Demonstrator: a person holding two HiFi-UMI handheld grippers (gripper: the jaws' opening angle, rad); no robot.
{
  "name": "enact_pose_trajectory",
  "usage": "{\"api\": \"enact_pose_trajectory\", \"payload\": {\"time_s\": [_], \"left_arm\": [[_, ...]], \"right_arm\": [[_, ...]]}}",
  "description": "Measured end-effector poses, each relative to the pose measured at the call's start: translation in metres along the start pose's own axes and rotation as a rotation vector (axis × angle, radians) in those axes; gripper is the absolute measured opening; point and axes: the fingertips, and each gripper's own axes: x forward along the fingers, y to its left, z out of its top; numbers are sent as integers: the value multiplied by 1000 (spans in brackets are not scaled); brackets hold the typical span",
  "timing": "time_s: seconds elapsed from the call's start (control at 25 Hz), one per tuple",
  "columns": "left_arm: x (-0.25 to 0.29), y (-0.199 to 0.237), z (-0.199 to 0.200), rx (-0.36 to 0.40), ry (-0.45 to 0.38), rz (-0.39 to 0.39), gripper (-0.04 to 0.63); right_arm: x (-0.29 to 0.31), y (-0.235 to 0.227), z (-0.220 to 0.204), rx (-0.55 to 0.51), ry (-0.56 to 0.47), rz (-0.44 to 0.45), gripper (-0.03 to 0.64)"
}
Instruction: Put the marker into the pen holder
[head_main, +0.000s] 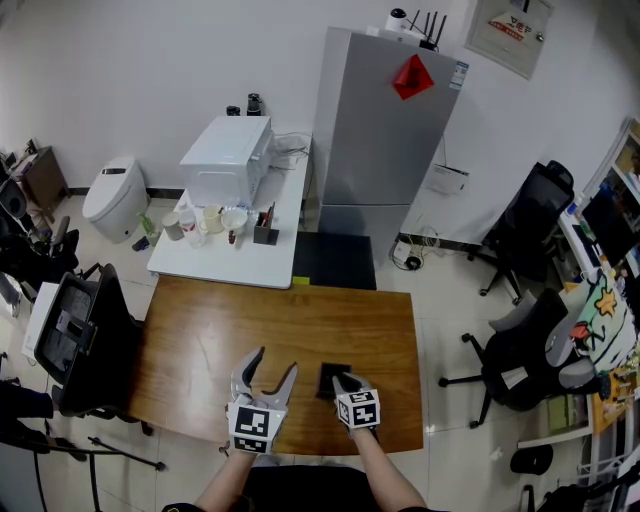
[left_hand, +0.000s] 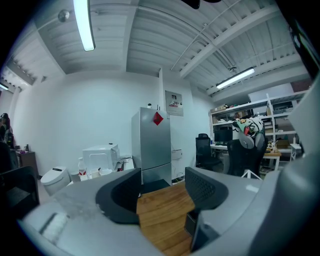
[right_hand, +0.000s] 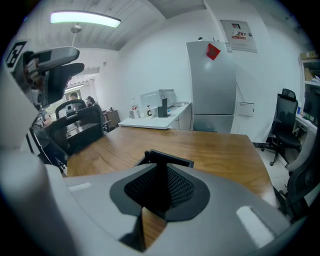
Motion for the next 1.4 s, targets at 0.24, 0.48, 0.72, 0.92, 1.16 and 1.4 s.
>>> {"api": "enact_pose_trajectory", "payload": {"time_s": [0.24, 0.48, 0.72, 0.92, 1.16, 1.4], "left_arm": [[0, 1, 0, -7, 0, -4, 275], [-2, 3, 10, -48, -32, -12, 275], [-3, 3, 24, -67, -57, -21, 275], [-10, 9, 45, -74, -119, -15, 275], [-23, 25, 59, -56, -148, -1, 275], [-39, 44, 59, -87, -154, -9, 275]], "right_arm": [[-9, 5, 11, 11, -33, 16, 86], [-42, 20, 74, -1, -229, 54, 86], [-93, 47, 148, -80, -439, 74, 86], [-137, 69, 192, -137, -591, 62, 86], [-168, 82, 210, -127, -684, 5, 125], [-168, 103, 208, -97, -668, 1, 136]]}}
